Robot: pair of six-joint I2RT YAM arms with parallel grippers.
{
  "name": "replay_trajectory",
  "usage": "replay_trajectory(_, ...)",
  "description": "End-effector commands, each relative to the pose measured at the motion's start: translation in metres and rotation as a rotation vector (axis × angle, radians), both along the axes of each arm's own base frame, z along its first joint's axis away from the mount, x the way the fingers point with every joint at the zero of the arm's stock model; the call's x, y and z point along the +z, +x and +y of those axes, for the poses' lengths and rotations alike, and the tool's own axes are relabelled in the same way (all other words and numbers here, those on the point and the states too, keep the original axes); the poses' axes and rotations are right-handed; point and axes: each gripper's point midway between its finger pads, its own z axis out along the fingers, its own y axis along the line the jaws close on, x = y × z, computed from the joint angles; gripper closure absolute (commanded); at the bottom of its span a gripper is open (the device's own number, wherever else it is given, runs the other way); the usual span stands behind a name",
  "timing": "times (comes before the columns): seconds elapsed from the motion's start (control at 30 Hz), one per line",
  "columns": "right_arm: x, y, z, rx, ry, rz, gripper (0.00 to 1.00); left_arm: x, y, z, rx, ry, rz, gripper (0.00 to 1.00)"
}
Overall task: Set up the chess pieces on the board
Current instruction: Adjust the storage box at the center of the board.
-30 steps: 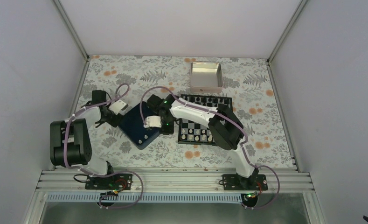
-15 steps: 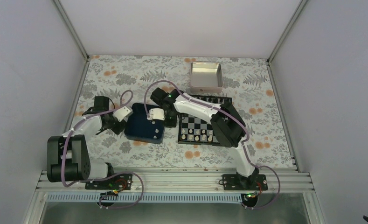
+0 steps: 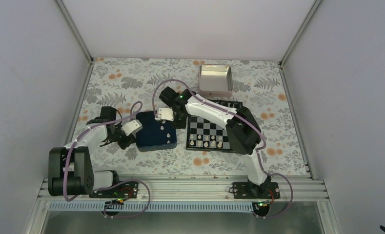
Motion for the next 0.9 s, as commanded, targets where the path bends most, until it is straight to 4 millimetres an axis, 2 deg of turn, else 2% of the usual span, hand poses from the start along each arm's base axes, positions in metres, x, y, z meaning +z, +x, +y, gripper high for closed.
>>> replay_trajectory(0.0, 0.057, 0.019, 0.008, -0.014, 0.082, -0.119, 0.92, 0.012, -0.004, -0.01, -0.065, -0.047, -0.019, 0.98)
replay_trajectory(0.13, 0.078, 0.024, 0.02, -0.021, 0.134, -0.135, 0.87, 0.014, -0.001, 0.003, -0.034, 0.024, -0.046, 0.98)
replay_trajectory(0.3, 0.082, 0.02, 0.034, -0.005, 0.176, -0.093, 0.76, 0.022, 0.007, 0.03, 0.029, 0.147, -0.116, 0.96)
replay_trajectory(0.37, 0.076, 0.017, 0.038, 0.008, 0.174, -0.067, 0.74, 0.026, 0.023, 0.053, 0.11, 0.246, -0.174, 0.91)
replay_trajectory(0.43, 0.07, 0.018, 0.043, 0.012, 0.173, -0.063, 0.73, 0.035, 0.042, 0.076, 0.199, 0.313, -0.231, 0.73)
replay_trajectory(0.47, 0.068, 0.018, 0.046, 0.014, 0.178, -0.056, 0.72, 0.041, 0.053, 0.085, 0.243, 0.325, -0.255, 0.69)
replay_trajectory(0.5, 0.066, 0.018, 0.049, 0.017, 0.179, -0.049, 0.72, 0.047, 0.063, 0.091, 0.279, 0.314, -0.268, 0.61)
replay_trajectory(0.57, 0.059, 0.016, 0.052, 0.024, 0.173, -0.023, 0.73, 0.061, 0.085, 0.093, 0.334, 0.265, -0.294, 0.58)
replay_trajectory(0.6, 0.059, 0.014, 0.053, 0.028, 0.171, -0.01, 0.78, 0.071, 0.099, 0.094, 0.357, 0.246, -0.317, 0.58)
replay_trajectory(0.67, 0.056, 0.005, 0.053, 0.042, 0.163, 0.033, 0.89, 0.081, 0.122, 0.094, 0.388, 0.206, -0.345, 0.58)
replay_trajectory(0.73, 0.054, -0.009, 0.047, 0.064, 0.148, 0.084, 0.95, 0.088, 0.143, 0.094, 0.4, 0.169, -0.363, 0.65)
replay_trajectory(0.87, 0.04, -0.056, 0.026, 0.128, 0.075, 0.184, 0.96, 0.076, 0.175, 0.075, 0.343, 0.064, -0.299, 0.97)
